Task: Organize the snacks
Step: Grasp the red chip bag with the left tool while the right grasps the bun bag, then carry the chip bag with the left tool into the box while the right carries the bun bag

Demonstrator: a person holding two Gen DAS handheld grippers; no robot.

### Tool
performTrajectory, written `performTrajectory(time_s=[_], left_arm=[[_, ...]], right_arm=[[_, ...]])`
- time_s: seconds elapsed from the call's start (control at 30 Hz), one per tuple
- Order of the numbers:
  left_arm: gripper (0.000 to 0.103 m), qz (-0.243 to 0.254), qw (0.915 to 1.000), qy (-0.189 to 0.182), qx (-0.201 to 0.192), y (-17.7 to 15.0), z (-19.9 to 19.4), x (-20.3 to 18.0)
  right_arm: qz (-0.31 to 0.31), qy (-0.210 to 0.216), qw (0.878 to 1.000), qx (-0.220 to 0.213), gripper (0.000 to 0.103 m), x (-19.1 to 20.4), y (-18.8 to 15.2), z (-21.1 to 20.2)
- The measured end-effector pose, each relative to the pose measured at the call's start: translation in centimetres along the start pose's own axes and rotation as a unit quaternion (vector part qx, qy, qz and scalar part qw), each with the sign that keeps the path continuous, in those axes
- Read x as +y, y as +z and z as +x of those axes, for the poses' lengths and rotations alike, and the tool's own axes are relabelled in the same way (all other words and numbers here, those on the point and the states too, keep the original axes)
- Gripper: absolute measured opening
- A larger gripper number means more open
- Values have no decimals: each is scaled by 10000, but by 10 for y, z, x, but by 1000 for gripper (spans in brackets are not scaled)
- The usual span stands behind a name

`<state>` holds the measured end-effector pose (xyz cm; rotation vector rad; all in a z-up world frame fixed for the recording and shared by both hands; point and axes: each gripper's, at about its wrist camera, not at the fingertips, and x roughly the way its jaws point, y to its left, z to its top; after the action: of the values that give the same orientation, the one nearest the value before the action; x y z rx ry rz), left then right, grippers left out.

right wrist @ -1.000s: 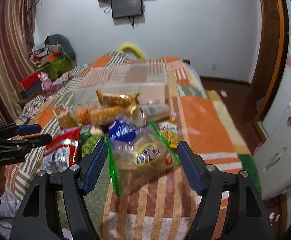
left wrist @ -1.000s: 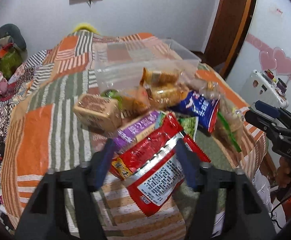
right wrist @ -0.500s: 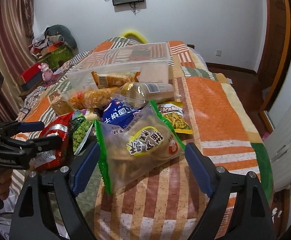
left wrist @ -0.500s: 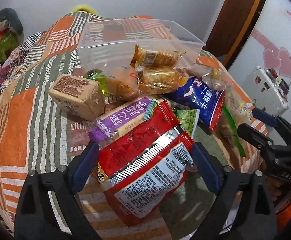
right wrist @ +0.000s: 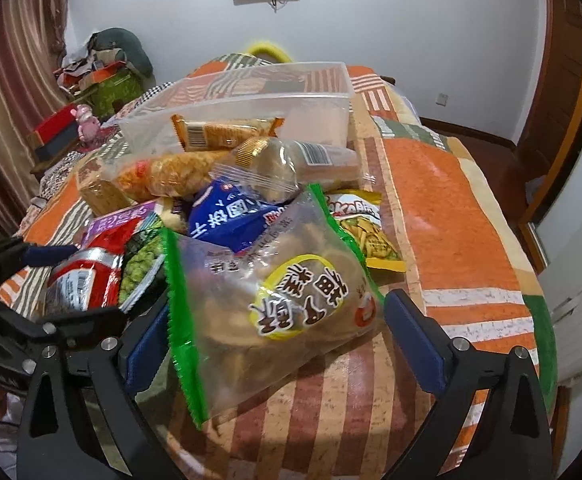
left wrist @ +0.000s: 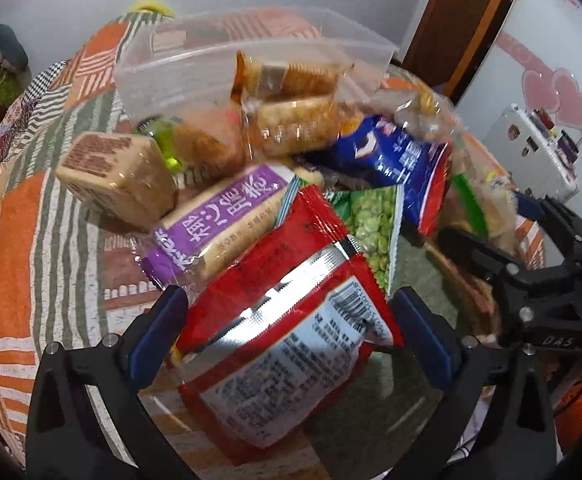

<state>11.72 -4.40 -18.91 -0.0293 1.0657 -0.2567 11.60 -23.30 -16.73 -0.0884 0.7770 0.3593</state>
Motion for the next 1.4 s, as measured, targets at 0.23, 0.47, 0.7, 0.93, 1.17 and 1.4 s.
performTrajectory(time_s=[0.23,0.47,0.7,0.93,1.17,1.4], left_arm=[[103,62,10000,16,23,-1,6,-1],[87,41,9999,-68,-138,-7,-3,11],[69,-179,9997,-62,-167,-11,-10,27],[66,-321,9991,-88,-254,-10,-18,37],[66,-190,9979,13,-615,-4,-43,33],[66,-84,9938,19,-1108,14,-74,26]], right_arm=[[77,48,9999,-56,92,-5,-5,-5],[-14,180,9997,-149,70,-1,-2,-9],[75,203,9995,-220,62,-3,1,-13],[149,255,9993,-233,60,-3,3,-17],[119,215,9991,-355,58,-1,5,-27],[50,121,9980,-621,58,1,18,-41]])
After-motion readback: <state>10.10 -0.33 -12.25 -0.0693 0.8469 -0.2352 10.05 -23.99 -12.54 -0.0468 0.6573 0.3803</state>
